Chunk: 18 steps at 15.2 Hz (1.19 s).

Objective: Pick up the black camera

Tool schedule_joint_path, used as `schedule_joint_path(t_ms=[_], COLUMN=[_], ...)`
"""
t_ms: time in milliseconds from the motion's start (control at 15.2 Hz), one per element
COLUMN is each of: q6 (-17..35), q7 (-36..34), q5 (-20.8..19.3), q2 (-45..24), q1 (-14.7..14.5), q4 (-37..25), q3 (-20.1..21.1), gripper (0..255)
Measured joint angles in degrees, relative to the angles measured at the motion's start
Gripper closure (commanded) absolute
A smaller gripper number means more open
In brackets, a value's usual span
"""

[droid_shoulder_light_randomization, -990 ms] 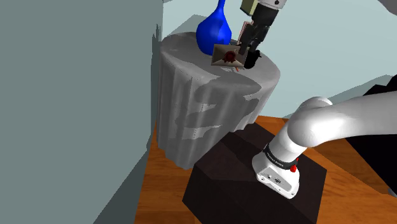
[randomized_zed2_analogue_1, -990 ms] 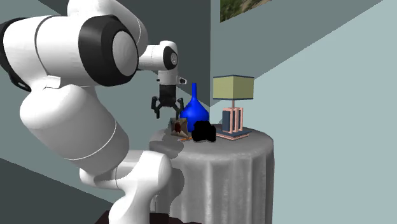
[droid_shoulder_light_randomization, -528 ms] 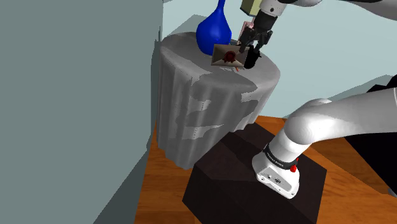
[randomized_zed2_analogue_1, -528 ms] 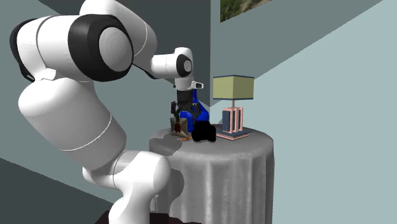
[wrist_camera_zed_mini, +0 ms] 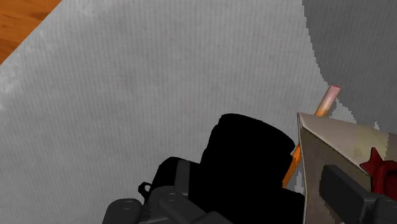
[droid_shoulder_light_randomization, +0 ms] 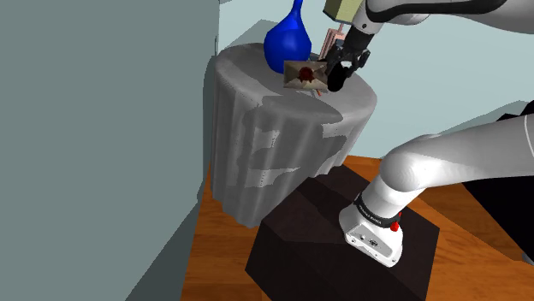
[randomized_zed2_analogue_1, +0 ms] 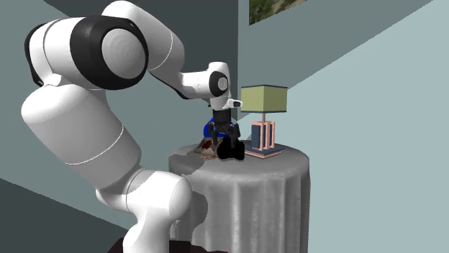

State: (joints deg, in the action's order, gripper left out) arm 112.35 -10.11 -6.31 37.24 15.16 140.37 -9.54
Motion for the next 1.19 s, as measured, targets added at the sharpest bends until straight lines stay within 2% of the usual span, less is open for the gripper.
schedule_joint_path(t_ms=[264, 330, 990, 1188], q6=[3.35, 3.62, 3.90, 2.24], q7=[-0.13, -0.12, -0.09, -0.04], q5=[-0.27, -0.30, -0.33, -0.20], q2=[-0.27, -0.32, -0.40, -0.29], q1=[0.18, 0.19, 0.21, 0.15], q4=[2.92, 3.19, 3.42, 1.88], q3=[-0.30, -0.33, -0.39, -0.27], gripper=[0, 255, 255, 255])
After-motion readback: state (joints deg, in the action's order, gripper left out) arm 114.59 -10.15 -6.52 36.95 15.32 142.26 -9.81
